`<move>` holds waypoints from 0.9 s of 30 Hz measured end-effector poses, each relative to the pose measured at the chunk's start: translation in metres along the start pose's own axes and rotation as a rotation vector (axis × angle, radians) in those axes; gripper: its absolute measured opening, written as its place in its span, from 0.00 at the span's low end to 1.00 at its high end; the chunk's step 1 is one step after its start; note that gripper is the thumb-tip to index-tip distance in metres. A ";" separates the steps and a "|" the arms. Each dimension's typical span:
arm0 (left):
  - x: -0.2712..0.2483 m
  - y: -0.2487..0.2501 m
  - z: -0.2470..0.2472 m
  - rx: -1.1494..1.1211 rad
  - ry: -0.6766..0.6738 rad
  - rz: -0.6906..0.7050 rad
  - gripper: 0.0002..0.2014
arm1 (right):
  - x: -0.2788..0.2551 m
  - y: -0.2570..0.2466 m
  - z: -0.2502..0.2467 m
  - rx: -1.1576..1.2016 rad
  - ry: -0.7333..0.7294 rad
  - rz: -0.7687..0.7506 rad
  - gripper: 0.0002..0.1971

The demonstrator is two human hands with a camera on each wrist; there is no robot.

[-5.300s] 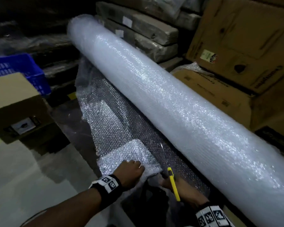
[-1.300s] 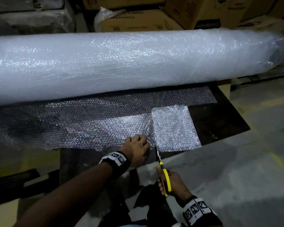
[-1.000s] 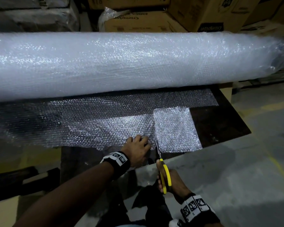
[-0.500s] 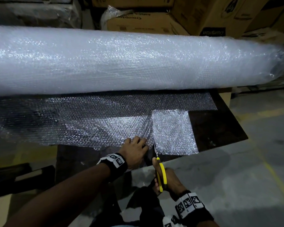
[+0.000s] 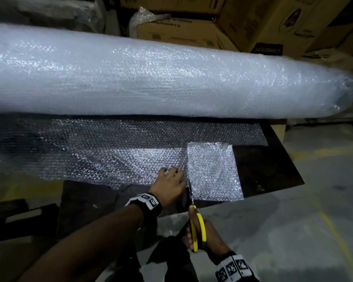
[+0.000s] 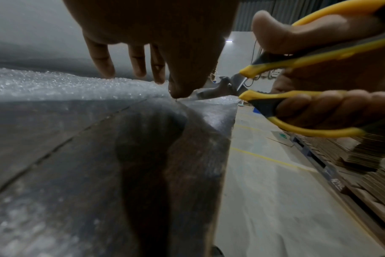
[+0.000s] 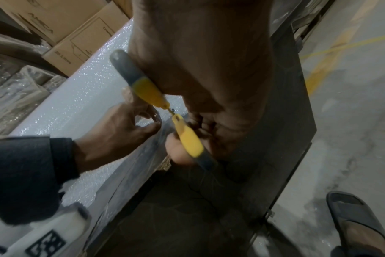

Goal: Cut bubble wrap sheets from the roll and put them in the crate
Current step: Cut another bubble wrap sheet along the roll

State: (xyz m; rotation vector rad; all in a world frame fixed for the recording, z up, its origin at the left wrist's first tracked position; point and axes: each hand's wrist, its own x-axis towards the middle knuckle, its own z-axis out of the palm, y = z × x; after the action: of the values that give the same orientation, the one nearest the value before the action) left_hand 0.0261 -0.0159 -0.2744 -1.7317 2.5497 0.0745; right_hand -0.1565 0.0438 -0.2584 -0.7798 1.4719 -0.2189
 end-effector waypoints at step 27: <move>0.000 0.007 -0.011 0.018 -0.049 -0.105 0.19 | 0.005 -0.015 -0.008 -0.074 0.032 -0.061 0.33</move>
State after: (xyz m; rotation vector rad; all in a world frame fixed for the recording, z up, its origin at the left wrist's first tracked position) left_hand 0.0193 -0.0136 -0.2634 -1.8292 2.4135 0.0872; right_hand -0.1585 0.0271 -0.2531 -0.8855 1.4946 -0.2244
